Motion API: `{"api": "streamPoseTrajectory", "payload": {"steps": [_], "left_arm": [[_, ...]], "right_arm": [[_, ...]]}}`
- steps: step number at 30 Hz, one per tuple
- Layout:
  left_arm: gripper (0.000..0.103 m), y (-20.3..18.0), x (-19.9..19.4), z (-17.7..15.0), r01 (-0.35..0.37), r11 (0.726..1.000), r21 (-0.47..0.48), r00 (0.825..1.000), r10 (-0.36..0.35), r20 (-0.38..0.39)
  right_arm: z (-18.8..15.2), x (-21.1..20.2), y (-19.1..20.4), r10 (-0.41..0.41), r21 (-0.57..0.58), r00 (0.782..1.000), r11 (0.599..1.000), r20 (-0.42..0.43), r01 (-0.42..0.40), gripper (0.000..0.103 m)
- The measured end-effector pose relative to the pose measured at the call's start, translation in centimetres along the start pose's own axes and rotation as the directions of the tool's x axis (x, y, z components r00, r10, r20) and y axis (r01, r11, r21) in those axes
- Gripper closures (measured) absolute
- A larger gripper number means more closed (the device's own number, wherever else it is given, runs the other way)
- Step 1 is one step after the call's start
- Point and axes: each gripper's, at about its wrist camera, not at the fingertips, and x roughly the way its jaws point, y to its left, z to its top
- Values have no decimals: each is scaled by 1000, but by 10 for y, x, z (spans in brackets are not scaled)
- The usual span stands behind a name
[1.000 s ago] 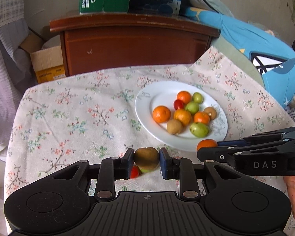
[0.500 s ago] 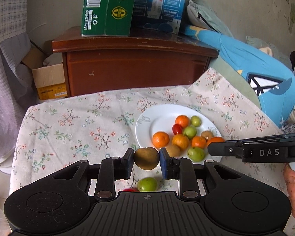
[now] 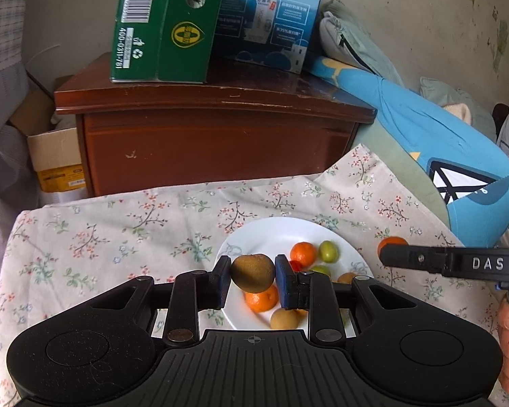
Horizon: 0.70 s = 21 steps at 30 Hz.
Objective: Organize fruits
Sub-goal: 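Carry the kiwi and orange in both tools over the white plate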
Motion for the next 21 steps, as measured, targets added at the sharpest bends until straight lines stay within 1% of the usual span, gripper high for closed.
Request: {"api": "streamPoseTrajectory", "payload": {"steps": [4,10,13,19,20,21], "left_arm": [[78,1,20,7,-3,1000,16,1000,3,-15],[78,-1,49,11,26,999,26,999,-25,-41],[78,-1,59,12,32,999,24,998,-31,-52],[78,-1,78,13,43,999,22,996,-42,-79],[78,-1,80,12,48,999,19,995,-47,-83],[76,-1,80,12,53,998,16,995,-51,-81]], "right_arm": [[-1,12,-6,-2,31,1000,1000,-22,2,74],[-6,30,-9,20,76,999,997,-50,-16,74],[-8,39,-12,18,101,998,995,-64,-11,74],[-12,51,-16,7,127,997,992,-75,2,73],[-12,52,-16,4,127,998,992,-70,4,71],[-11,53,-16,-6,128,998,992,-61,13,70]]}}
